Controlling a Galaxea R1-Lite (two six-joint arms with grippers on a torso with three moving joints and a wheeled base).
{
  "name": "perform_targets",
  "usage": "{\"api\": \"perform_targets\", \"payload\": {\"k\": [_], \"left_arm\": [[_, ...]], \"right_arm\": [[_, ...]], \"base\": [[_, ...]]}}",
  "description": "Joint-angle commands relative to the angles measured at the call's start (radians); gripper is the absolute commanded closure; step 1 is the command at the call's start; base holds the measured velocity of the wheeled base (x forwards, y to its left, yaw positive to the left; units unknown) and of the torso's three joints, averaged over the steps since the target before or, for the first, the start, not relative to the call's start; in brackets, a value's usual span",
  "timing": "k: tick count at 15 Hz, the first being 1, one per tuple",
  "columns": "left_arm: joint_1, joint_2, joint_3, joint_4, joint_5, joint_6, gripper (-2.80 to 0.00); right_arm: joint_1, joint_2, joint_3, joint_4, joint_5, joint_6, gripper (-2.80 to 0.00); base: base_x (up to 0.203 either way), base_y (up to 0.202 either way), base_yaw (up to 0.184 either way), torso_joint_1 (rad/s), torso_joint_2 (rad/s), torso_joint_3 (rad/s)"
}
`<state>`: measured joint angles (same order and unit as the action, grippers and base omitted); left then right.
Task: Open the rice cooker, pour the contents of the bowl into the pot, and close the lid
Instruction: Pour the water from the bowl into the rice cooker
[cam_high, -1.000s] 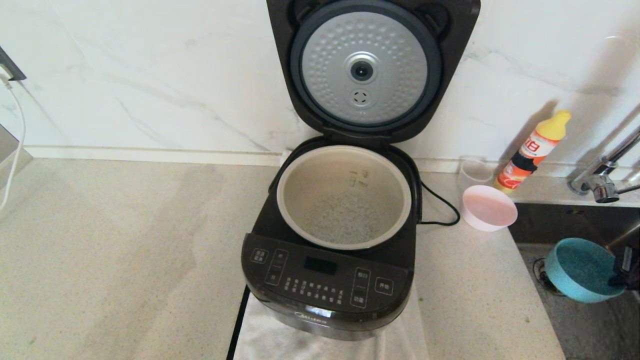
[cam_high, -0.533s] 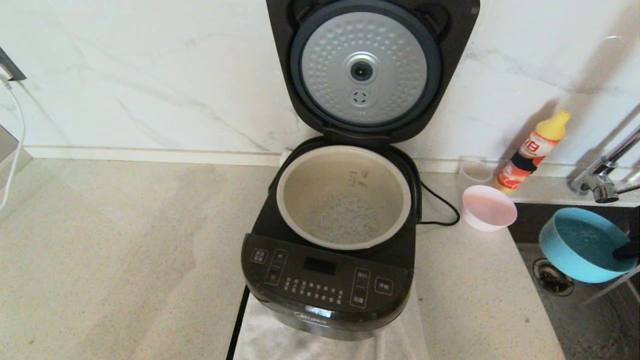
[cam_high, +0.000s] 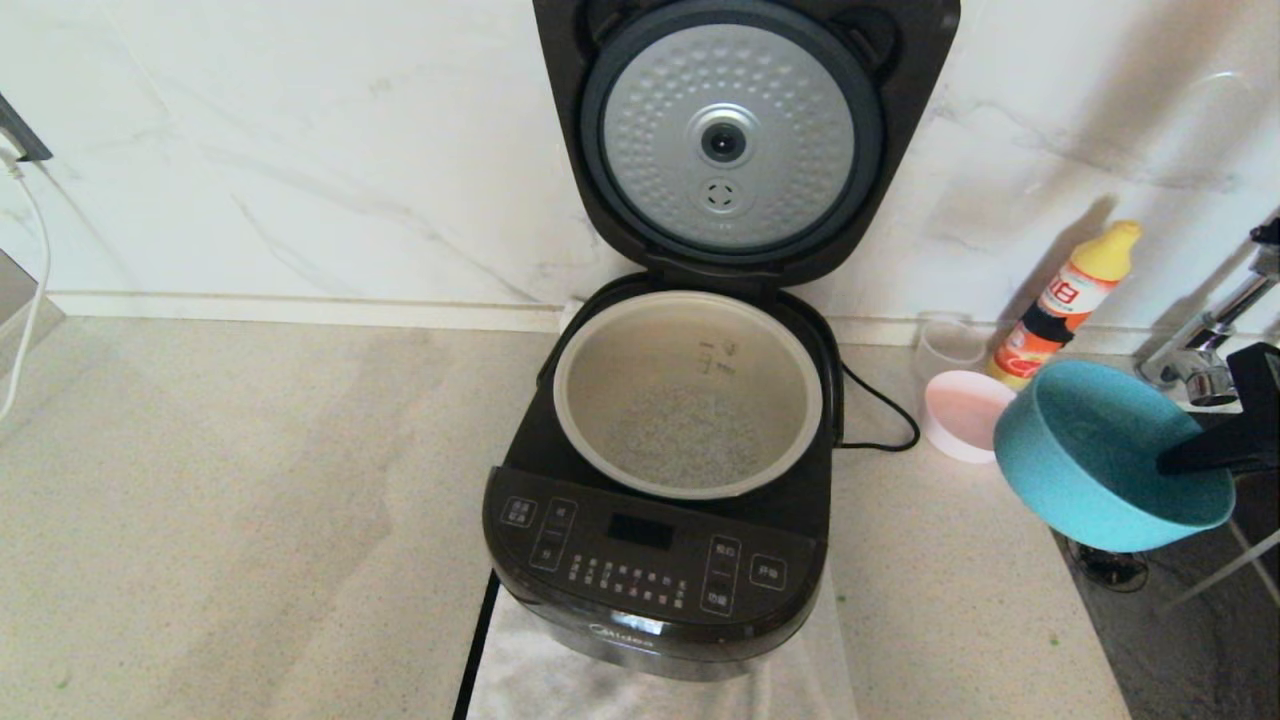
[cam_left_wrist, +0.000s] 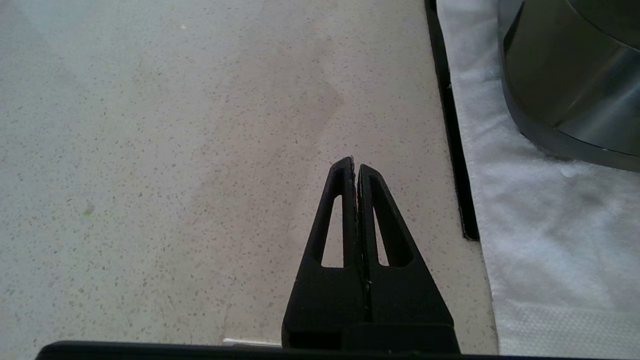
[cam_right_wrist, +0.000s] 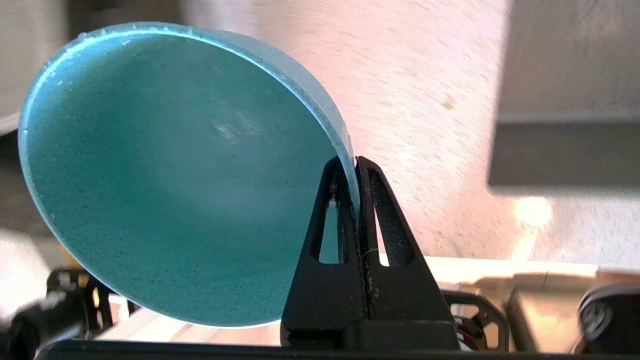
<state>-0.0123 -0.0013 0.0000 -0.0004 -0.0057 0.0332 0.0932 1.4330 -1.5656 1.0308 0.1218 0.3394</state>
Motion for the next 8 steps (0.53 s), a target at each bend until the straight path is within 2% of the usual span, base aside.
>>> {"api": "perform_targets", "payload": {"k": [1,8], "left_arm": [[0.000,0.001,0.002,0.000,0.000,0.001,0.00],[0.000,0.001,0.002,-0.001,0.000,0.001,0.00]], "right_arm": [[0.091,0.033,-0.092,0.012,-0.025,0.005,0.00],[0.266,0.192,-0.274,0.014,-0.158,0.010,0.00]], "base": [[0.000,0.000,0.000,0.000,0.00,0.000],[0.000,0.000,0.000,0.000,0.00,0.000]]}}
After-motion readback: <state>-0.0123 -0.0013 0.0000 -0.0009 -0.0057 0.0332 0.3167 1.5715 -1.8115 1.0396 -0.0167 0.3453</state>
